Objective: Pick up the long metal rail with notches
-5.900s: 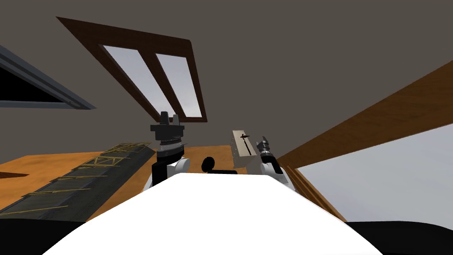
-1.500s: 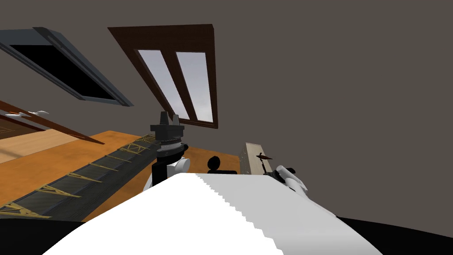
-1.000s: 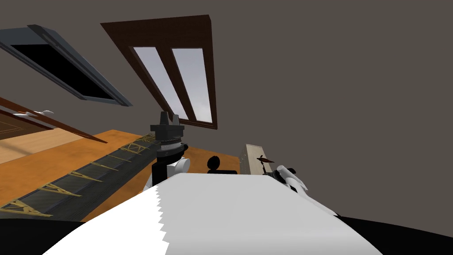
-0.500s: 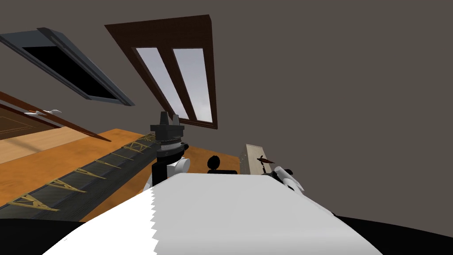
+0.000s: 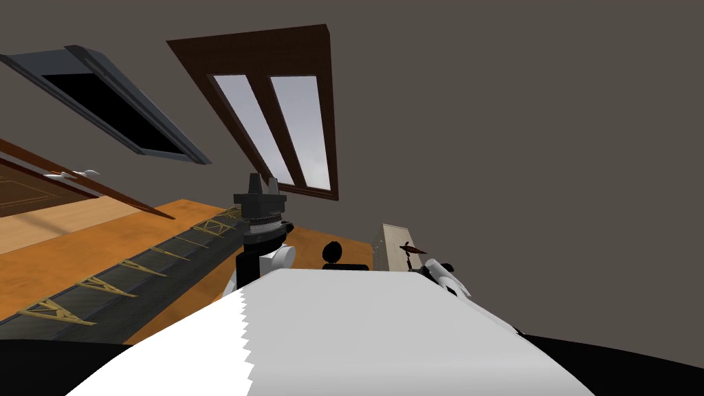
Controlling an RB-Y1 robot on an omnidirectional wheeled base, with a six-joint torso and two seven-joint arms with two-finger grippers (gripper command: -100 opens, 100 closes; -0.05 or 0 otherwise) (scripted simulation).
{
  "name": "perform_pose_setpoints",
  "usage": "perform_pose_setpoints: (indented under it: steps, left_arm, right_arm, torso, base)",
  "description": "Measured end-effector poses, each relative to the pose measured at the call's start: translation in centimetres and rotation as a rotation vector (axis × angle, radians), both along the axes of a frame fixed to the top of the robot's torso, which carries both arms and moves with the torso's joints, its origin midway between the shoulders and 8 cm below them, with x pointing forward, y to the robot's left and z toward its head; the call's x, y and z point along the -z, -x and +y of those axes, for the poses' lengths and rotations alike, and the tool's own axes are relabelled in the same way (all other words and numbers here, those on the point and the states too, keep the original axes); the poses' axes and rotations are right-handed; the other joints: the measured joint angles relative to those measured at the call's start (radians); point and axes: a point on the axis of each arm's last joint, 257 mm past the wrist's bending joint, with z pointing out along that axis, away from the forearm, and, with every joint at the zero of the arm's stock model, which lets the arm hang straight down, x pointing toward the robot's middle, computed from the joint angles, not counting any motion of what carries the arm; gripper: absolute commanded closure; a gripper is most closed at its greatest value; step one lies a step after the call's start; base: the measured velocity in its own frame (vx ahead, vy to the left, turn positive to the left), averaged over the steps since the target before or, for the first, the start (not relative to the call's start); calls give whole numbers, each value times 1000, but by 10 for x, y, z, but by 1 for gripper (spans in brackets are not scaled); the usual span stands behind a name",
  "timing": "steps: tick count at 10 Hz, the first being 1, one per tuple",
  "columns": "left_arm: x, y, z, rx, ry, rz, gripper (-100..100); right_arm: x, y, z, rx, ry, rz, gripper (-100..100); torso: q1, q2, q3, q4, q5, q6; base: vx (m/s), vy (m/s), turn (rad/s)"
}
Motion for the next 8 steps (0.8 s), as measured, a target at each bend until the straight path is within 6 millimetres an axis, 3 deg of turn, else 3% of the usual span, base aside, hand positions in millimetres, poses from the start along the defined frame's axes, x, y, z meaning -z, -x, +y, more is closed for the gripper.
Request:
perform_pose_setpoints:
  steps: [1,2,3,7,8]
  left_arm:
    - [0,0,0,0,0,0,0]
    - [0,0,0,0,0,0,0]
    - [0,0,0,0,0,0,0]
    - [0,0,0,0,0,0,0]
    - [0,0,0,0,0,0,0]
  right_arm:
    - [0,0,0,0,0,0,100]
    - [0,0,0,0,0,0,0]
    - [0,0,0,0,0,0,100]
    - [-16,-5,-15,-15,3,0,100]
    - [-17,-5,-15,-16,3,0,0]
  torso:
    - [0,0,0,0,0,0]
    - [0,0,0,0,0,0]
    - [0,0,0,0,0,0]
    - [1,0,0,0,1,0]
    - [1,0,0,0,0,0]
  base:
    - [0,0,0]
    - [0,0,0]
    - [1,-11,-12]
    - [10,7,-38]
    - [0,0,0]
